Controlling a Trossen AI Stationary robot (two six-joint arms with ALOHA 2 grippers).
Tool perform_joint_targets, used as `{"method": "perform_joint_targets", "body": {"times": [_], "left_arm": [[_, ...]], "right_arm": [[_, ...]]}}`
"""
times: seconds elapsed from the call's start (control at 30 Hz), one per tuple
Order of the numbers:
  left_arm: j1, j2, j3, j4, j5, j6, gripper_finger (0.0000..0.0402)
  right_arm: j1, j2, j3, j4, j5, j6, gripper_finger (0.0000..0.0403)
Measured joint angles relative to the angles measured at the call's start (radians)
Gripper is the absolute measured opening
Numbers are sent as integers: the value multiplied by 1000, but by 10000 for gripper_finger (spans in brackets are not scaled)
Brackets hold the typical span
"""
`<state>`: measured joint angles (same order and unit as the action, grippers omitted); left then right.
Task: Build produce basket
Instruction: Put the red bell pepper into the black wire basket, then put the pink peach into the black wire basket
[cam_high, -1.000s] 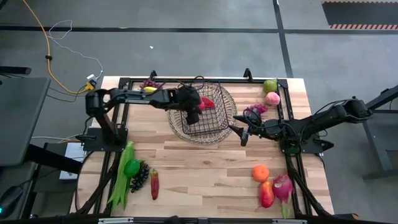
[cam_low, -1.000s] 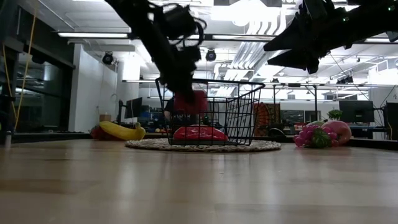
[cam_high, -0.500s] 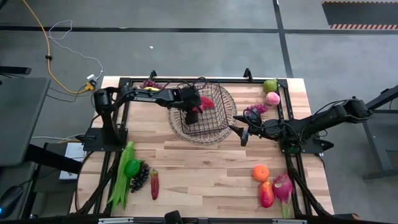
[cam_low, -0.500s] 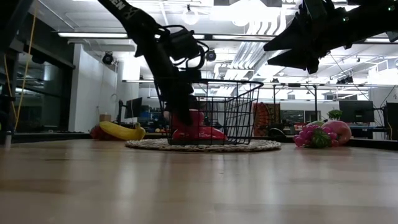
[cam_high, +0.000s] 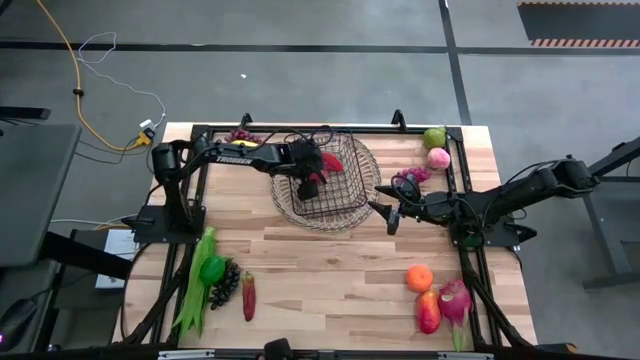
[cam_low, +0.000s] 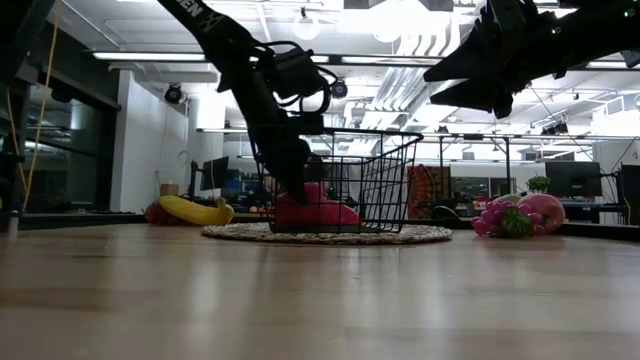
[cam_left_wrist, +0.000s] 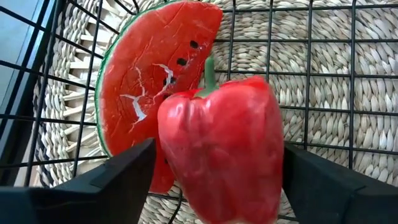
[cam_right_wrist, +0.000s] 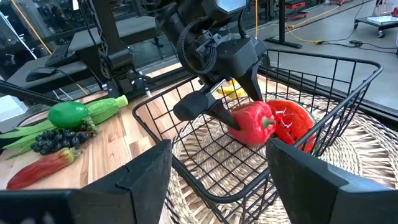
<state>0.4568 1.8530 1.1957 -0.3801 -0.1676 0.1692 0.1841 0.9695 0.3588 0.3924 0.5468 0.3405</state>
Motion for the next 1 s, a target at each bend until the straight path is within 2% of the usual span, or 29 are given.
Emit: {"method": "perform_joint_targets", "body": {"times": [0.2, 0.47, 0.7, 0.87, 1.0], "left_arm": [[0, 0, 13, -16, -14, 0, 326], [0, -6, 153, -106, -14, -24, 324], [-7, -94, 189, -136, 2, -76, 324], [-37, -232, 130, -112, 59, -133, 324], [-103, -394, -29, 65, 76, -155, 324]], "right_arm": [[0, 0, 0, 0, 0, 0, 252], [0, 0, 0, 0, 0, 0, 252], [0, 0, 0, 1, 0, 3, 252], [0, 0, 0, 0, 0, 3, 252], [0, 0, 0, 0, 0, 2, 252]]}}
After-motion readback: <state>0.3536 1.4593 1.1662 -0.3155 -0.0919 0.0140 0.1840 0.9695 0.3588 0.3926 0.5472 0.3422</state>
